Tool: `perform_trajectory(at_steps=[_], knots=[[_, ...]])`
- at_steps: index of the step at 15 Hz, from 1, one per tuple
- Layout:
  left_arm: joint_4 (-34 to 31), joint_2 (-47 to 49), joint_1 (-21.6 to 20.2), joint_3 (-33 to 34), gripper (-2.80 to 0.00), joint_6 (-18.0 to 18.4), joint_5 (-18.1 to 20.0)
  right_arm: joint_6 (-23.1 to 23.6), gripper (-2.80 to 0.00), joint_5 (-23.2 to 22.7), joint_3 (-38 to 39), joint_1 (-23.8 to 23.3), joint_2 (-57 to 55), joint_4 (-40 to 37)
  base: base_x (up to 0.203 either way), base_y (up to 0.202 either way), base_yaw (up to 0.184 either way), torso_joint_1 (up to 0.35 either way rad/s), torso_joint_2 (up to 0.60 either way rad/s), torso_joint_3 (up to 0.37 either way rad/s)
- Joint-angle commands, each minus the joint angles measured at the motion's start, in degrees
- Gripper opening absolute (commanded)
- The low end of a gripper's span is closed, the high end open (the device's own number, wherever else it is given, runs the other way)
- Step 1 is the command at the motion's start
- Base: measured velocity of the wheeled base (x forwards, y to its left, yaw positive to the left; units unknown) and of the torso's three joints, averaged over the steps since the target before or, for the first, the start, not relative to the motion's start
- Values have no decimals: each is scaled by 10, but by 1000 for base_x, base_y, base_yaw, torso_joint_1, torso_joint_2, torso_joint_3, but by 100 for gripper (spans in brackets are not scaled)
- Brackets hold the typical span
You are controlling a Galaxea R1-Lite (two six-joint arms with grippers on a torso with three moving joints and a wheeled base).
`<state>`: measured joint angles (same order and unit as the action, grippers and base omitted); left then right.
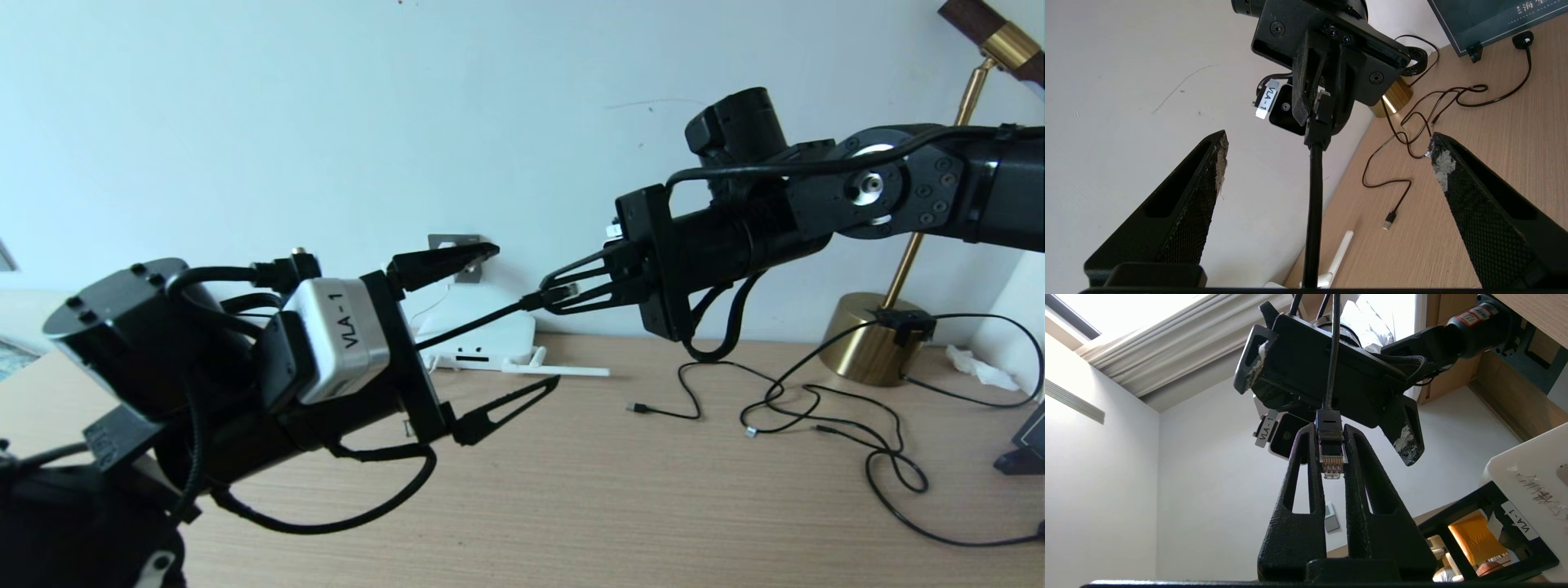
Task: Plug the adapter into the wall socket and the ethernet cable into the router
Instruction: Hand it to the other hand
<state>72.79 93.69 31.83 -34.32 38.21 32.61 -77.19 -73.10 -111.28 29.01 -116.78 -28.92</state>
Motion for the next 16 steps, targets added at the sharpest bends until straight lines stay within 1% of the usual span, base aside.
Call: perform_trajectory(at_steps=[1,11,12,16], knots=[[4,-3,0,0,0,2,2,-4,-280,-4,0,4,-3,-1,0,0,0,0,0,0],[4,-5,0,11,0,3,2,-4,-280,-4,0,6,-2,-1,0,0,0,0,0,0],[4,-4,0,10,-280,2,2,-3,-280,-4,0,6,-2,-1,0,0,0,0,0,0],[4,-4,1,9,-280,2,2,-3,-280,-4,0,6,-3,-1,0,0,0,0,0,0]])
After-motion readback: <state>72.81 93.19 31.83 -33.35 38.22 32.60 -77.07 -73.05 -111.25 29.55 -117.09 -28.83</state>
